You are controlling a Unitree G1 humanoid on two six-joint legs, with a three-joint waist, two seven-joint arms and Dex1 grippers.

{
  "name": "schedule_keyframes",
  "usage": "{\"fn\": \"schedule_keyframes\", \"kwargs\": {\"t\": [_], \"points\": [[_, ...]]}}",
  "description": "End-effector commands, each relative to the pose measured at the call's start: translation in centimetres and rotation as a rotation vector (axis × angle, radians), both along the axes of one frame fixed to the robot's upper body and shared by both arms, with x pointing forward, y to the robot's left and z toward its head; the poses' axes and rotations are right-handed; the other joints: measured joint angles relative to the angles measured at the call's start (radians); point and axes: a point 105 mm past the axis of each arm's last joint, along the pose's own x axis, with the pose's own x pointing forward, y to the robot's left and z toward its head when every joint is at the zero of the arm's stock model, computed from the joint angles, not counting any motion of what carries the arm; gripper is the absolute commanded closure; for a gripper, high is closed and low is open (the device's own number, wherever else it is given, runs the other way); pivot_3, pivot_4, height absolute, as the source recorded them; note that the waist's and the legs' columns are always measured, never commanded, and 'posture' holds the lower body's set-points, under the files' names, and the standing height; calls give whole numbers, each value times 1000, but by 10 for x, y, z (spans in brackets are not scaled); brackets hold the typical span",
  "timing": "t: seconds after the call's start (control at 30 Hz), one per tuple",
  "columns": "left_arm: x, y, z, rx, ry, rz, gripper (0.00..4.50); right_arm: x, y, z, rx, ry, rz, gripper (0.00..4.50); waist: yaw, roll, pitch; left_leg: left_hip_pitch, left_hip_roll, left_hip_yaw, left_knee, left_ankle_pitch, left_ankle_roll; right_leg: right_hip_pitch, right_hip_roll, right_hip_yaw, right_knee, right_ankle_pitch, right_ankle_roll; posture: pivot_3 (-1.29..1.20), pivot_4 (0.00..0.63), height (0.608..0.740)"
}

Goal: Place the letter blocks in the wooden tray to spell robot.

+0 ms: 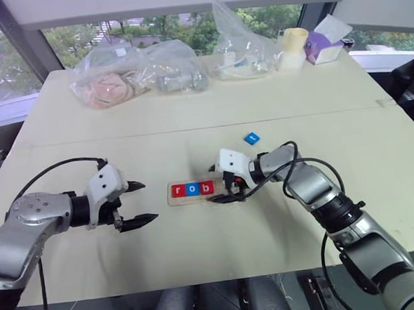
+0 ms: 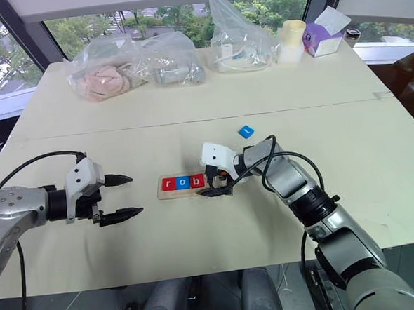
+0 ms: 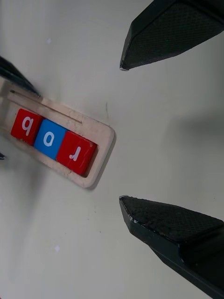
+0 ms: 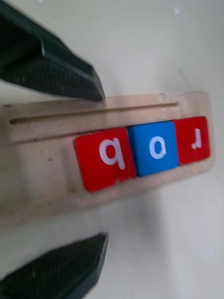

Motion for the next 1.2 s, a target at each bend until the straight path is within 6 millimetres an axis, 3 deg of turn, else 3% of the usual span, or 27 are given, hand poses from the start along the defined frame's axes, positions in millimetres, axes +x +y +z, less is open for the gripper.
{"fn": "schedule_keyframes", "kwargs": {"t": [0.03,0.13,0.3,0.47,0.57,0.7,0.83,0.97,1.2], "points": [[2,-2,7,0,-35,0,0,15,-2,39,100,-103,-47,35,0,0,0,0,0,0,0,0,0,0,0,0,0,0,0,0,150,740],[3,-6,15,-46,-45,4,0,30,-21,47,123,-142,-163,35,2,0,0,0,0,0,0,0,0,0,0,0,0,0,0,0,150,740],[3,-25,43,-214,-56,-13,0,57,-77,69,352,-78,-525,35,6,0,0,0,0,0,1,0,0,1,0,0,0,0,0,0,150,740],[2,-37,57,-302,-54,-22,0,44,-116,67,471,-18,-728,35,2,0,0,0,0,0,0,0,0,1,0,0,1,0,0,0,150,740],[4,-41,51,-282,-44,-29,0,24,-132,45,450,13,-858,35,-1,0,0,0,1,0,-1,0,0,0,0,0,2,0,0,0,150,740],[8,-41,49,-270,-44,-35,0,5,-125,25,434,52,-908,35,-1,0,0,0,1,0,0,0,0,0,0,1,2,0,-1,0,150,740],[14,-40,46,-251,-46,-40,0,8,-120,14,422,48,-953,35,0,0,0,1,2,2,2,2,-1,1,2,2,2,0,-6,0,150,740],[15,-37,44,-235,-45,-41,0,13,-126,8,412,32,-1010,35,3,0,0,2,2,2,2,2,-2,2,2,2,1,1,-7,0,150,740],[16,-35,41,-218,-49,-33,0,14,-114,-3,381,45,-969,35,-1,0,0,1,2,3,1,2,-1,1,2,2,0,2,-4,0,150,740]]}}
